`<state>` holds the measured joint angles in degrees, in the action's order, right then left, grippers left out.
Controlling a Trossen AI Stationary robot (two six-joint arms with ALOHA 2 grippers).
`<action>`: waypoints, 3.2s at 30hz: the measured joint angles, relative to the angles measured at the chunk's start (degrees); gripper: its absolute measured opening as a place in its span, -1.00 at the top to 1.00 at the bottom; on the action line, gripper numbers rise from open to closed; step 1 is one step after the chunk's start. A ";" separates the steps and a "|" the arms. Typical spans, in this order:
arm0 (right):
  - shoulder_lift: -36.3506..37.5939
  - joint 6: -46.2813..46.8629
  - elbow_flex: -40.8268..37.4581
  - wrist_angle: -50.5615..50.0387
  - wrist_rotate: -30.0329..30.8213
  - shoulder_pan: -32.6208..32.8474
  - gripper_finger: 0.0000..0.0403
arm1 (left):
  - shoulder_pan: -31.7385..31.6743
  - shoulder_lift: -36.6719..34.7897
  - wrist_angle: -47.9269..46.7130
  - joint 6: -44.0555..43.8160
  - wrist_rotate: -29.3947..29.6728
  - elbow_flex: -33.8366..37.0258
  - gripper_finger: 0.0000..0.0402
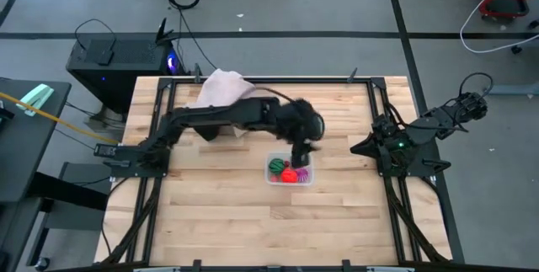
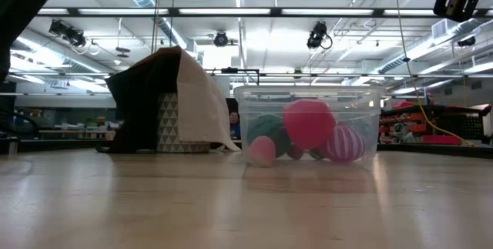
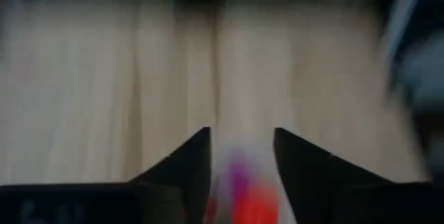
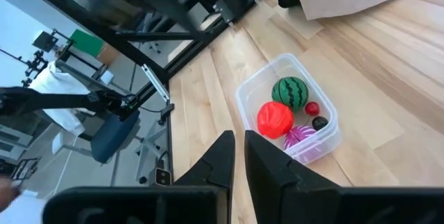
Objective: Pick and placing Produce into tupperware
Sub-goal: Return to Home Position
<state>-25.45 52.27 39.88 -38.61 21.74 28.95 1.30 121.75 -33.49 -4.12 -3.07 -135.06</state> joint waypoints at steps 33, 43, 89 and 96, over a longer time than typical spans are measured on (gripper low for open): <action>15.94 -13.33 0.09 4.71 1.98 0.11 0.93 | 0.80 0.00 82.38 -10.04 16.25 15.74 0.99; 23.04 -21.16 0.09 5.36 4.11 0.09 0.95 | 0.79 0.00 80.45 -8.28 21.53 15.74 0.99; 25.42 -16.24 -2.95 3.92 2.17 0.09 0.96 | 2.68 -38.65 120.75 24.71 13.89 72.36 1.00; 25.42 -14.97 -2.95 3.93 6.94 0.09 0.95 | 2.70 -54.55 114.98 16.07 14.10 93.90 1.00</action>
<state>-0.03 37.30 36.93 -34.68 28.68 29.04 3.99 67.20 81.49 11.95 11.03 -41.17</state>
